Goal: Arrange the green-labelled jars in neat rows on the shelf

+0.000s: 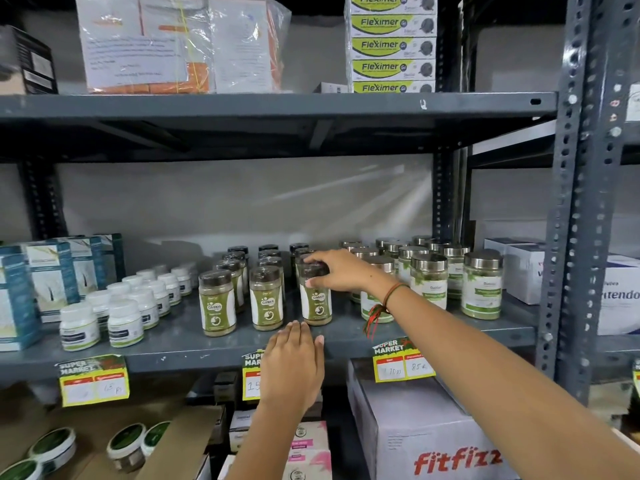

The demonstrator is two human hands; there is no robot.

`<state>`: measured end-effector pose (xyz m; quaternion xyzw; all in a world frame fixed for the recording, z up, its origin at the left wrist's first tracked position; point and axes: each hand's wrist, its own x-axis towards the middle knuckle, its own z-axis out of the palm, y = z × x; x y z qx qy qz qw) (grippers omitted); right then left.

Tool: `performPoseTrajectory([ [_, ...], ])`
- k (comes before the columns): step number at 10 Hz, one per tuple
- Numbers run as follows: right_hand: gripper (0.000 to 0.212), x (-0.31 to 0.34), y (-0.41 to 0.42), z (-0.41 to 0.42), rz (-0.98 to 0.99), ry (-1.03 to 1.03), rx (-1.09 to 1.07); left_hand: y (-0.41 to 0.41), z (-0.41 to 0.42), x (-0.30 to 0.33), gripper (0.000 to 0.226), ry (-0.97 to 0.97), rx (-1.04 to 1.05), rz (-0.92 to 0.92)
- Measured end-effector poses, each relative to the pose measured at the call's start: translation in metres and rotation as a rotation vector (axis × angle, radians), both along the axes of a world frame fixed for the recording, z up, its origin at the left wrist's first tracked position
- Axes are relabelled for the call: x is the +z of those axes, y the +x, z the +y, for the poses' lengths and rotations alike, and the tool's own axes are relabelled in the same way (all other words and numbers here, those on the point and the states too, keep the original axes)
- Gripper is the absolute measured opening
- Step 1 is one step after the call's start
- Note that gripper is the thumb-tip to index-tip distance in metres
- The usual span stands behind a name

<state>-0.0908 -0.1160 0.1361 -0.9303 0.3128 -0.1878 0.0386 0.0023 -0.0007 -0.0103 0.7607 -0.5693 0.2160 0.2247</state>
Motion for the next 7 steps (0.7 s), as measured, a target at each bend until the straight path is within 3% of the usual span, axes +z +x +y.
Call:
performPoseTrajectory([
  [7,0.08,-0.0054,-0.0033,-0.0006,-0.106,-0.024,-0.08,0.0003,-0.0003,0.0008,0.058,0.012,-0.009,0.026],
])
